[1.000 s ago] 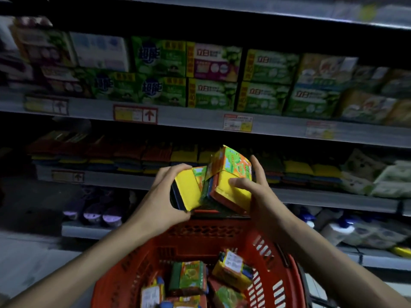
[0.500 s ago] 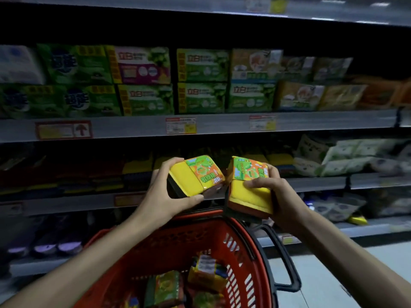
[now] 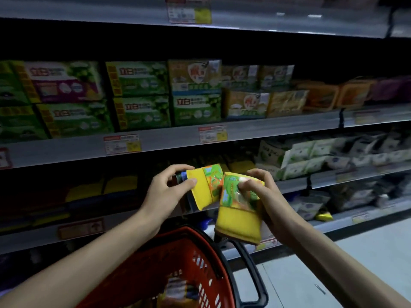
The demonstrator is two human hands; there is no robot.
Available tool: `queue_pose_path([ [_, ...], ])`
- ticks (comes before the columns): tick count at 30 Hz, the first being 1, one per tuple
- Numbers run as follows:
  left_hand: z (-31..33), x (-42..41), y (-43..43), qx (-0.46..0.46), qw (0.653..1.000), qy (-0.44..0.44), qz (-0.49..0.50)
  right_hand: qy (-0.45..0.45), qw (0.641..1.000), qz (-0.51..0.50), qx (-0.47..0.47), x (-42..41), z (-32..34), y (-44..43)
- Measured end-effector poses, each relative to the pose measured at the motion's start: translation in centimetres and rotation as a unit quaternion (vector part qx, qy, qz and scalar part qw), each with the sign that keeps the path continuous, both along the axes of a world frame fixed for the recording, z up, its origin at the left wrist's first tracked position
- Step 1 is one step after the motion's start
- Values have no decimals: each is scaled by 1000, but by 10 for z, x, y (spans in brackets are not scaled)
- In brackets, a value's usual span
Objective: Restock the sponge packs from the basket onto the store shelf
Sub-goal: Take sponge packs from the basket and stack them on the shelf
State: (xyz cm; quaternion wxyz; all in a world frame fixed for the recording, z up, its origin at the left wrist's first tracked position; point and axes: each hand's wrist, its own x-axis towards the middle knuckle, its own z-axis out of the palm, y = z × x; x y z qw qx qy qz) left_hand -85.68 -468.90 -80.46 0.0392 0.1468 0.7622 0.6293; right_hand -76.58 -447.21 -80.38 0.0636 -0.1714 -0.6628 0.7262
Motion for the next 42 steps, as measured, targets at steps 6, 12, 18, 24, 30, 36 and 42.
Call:
queue_pose_path([
  [6, 16, -5, 41, 93, 994, -52, 11, -16, 999, 15, -28, 2, 3, 31],
  [12, 16, -4, 77, 239, 955, -174, 17, -31, 998, 43, 37, 7, -1, 45],
  [18, 7, -3, 110, 310, 926, -207, 60, 26, 997, 57, 51, 13, 0, 44],
  [24, 1, 0, 130, 346, 903, -235, 93, 44, 996, 73, 17, 15, -1, 44],
  [30, -6, 3, 136, 304, 920, -223, 104, 78, 994, 74, -2, 14, -11, 44],
  [36, -11, -5, 141, 233, 950, -171, 119, 92, 993, 63, -25, 1, -13, 50],
  [42, -14, -7, 155, 202, 955, -164, 145, 94, 995, 23, -8, -17, -17, 61],
])
